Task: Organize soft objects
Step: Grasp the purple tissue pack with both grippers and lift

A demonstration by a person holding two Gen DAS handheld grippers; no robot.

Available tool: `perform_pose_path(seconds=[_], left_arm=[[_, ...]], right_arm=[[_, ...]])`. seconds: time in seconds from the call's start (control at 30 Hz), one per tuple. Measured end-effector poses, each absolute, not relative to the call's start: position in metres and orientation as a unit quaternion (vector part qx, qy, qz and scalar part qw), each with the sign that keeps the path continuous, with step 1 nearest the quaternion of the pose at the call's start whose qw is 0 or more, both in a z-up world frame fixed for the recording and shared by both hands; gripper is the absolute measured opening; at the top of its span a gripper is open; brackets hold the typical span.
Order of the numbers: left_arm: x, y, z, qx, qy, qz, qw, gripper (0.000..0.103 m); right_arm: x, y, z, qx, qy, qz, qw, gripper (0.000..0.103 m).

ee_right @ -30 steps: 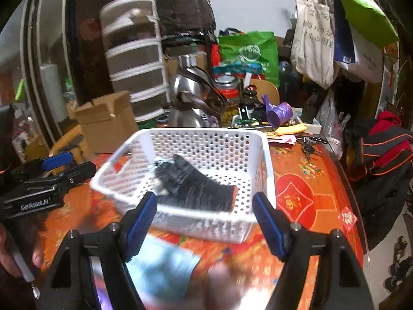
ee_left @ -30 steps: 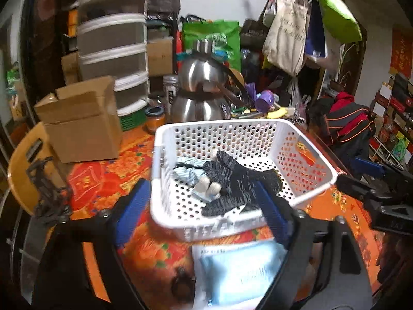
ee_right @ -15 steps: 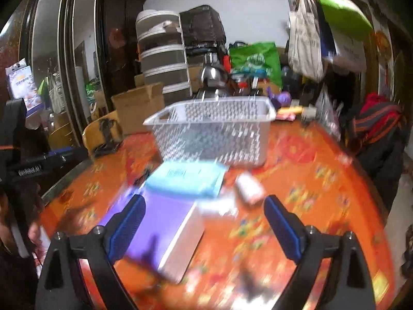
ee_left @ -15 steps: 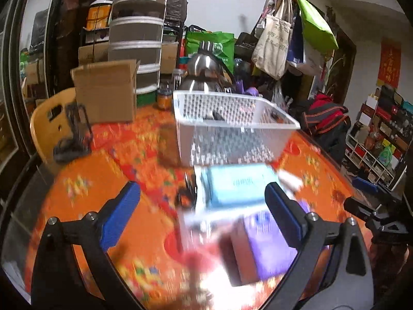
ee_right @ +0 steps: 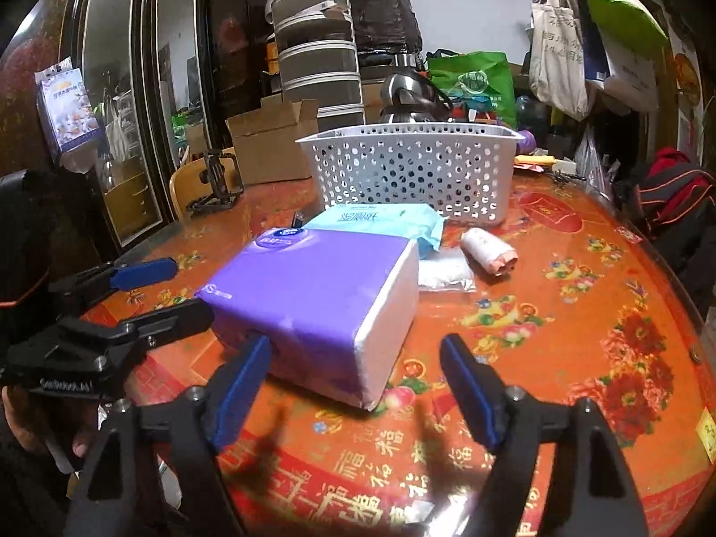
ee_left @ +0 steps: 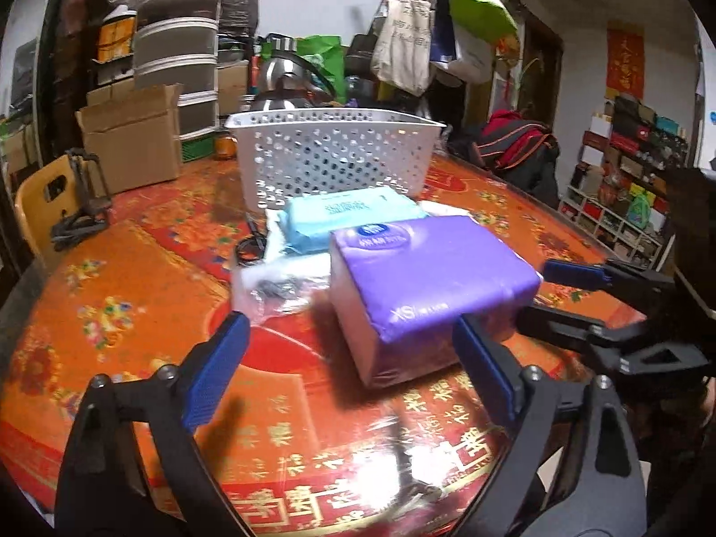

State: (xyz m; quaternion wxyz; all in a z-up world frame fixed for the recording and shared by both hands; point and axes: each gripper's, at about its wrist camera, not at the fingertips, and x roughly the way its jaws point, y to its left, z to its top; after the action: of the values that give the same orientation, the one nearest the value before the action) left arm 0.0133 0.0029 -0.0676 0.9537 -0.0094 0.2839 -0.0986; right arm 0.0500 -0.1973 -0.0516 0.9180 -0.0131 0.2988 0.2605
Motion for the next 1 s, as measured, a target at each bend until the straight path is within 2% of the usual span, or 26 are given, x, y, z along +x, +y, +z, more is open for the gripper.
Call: perform_pose_path(seconds=[0.23,0.3,0.4,1.0], left_arm=[[0.029,-0.001,-0.077,-0.014,0.294,-0.125,0.947,0.070],[0.031,-0.003,-0.078,-0.013,0.292,-0.134,0.947,0.058],[0.036,-0.006,-0.079,-0.011,0.298,-0.152,0.943,0.044],[0.037,-0.018,-0.074,0.005,0.296,-0.143,0.944,0.044]], right_arm=[[0.061,-0.194,-0.061,-0.008,0.308,0.285,0.908,0.061],[0.062,-0.190,-0.060,-0.010,0.309,0.297,0.904,0.054],[0.065,-0.186,-0.061,-0.015,0.310,0.297,0.903,0.052],[0.060,-0.182,-0.056,-0.013,0.306,0.279,0.910,0.046]])
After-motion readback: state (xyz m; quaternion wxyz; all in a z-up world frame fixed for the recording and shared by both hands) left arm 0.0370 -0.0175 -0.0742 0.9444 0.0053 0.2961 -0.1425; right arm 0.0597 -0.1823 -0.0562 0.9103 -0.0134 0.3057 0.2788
